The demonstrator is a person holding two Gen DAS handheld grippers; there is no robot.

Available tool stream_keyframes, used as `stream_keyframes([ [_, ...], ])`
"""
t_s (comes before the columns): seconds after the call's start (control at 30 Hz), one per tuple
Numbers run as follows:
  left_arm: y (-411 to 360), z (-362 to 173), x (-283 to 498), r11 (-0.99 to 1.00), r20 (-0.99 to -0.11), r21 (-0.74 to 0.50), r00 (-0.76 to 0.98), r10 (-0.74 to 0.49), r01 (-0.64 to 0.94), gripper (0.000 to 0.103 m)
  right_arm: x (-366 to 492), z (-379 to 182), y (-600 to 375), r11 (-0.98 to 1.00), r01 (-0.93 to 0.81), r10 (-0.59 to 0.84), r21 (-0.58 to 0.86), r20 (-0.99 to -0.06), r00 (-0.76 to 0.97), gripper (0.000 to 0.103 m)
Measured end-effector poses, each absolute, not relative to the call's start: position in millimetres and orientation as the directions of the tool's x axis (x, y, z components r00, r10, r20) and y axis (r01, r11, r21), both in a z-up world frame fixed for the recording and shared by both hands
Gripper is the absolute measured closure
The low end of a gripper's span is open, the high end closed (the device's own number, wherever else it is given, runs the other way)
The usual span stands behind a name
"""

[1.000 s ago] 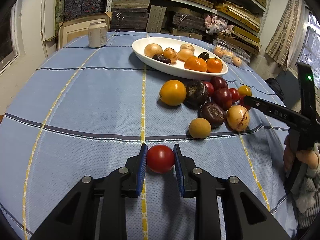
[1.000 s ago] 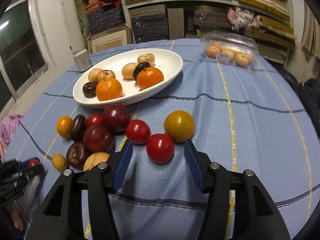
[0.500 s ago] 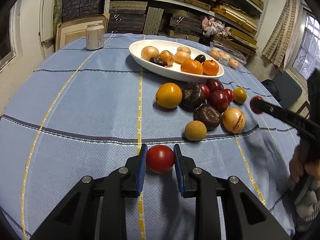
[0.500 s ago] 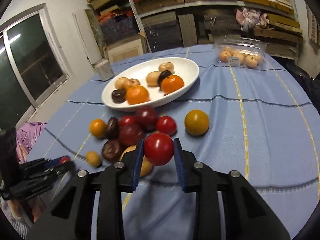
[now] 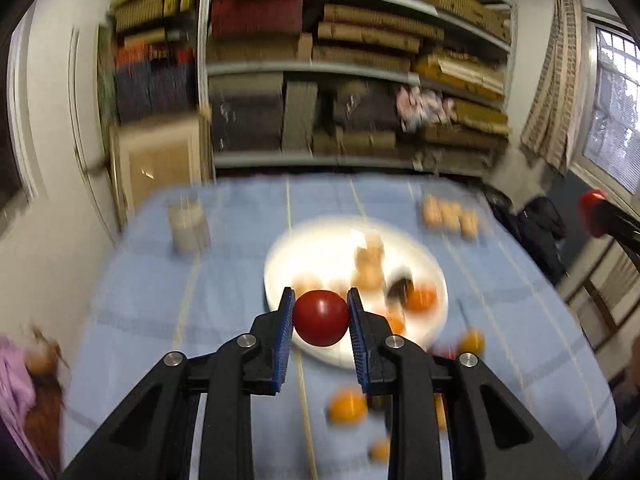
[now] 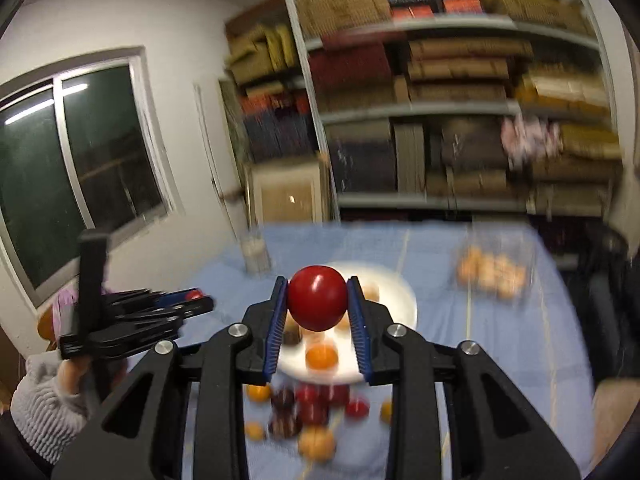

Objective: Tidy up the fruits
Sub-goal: 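Lower both red tomatoes onto the white plate and open both tools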

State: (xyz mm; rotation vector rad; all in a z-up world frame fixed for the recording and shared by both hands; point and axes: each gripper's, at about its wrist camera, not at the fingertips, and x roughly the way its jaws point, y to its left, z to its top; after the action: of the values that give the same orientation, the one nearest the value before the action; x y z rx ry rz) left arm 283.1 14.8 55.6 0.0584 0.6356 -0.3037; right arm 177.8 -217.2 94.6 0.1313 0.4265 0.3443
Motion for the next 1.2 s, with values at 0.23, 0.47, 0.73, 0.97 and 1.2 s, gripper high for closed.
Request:
stream_keyframes([
  [0.23,-23.9,38.5,381.1,0.954,-0.647,-0.046,0.719,-0.254,0.295,0.076,279.1,57.9,-203.6,0.946,-0.254,0.323,0.202,-0.507,0.799,0.074],
  [0.47,-39.8,-66.1,449.3,0.954,-0.793,-0.111,0.553,-0.255,0.280,0.076,367.9,-50.0,-203.5,0.960,-0.151,0.275,0.237,-0.688,0.672,0.074],
  [0.73,-32.7,-85.0,462.4,0.959,-0.807,-0.116,0.538,-0.242,0.257,0.064,402.7,-90.1,-213.1,0.946,-0.086,0.300,0.312,-0.748,0.592,0.072],
  [0.97,-16.2,-38.8,428.2,0.967,-0.759,-0.086,0.613,-0.219,0.239,0.051,364.3,-33.2,-226.3,0.937,-0.094,0.305,0.336,-0.661,0.686,0.072],
  [1.2,10.1,17.7,322.3,0.973,-0.630,-0.021,0.752,-0.193,0.232,0.018,219.6,58.3,-231.1,0.946,-0.210,0.296,0.246,-0.397,0.869,0.023],
])
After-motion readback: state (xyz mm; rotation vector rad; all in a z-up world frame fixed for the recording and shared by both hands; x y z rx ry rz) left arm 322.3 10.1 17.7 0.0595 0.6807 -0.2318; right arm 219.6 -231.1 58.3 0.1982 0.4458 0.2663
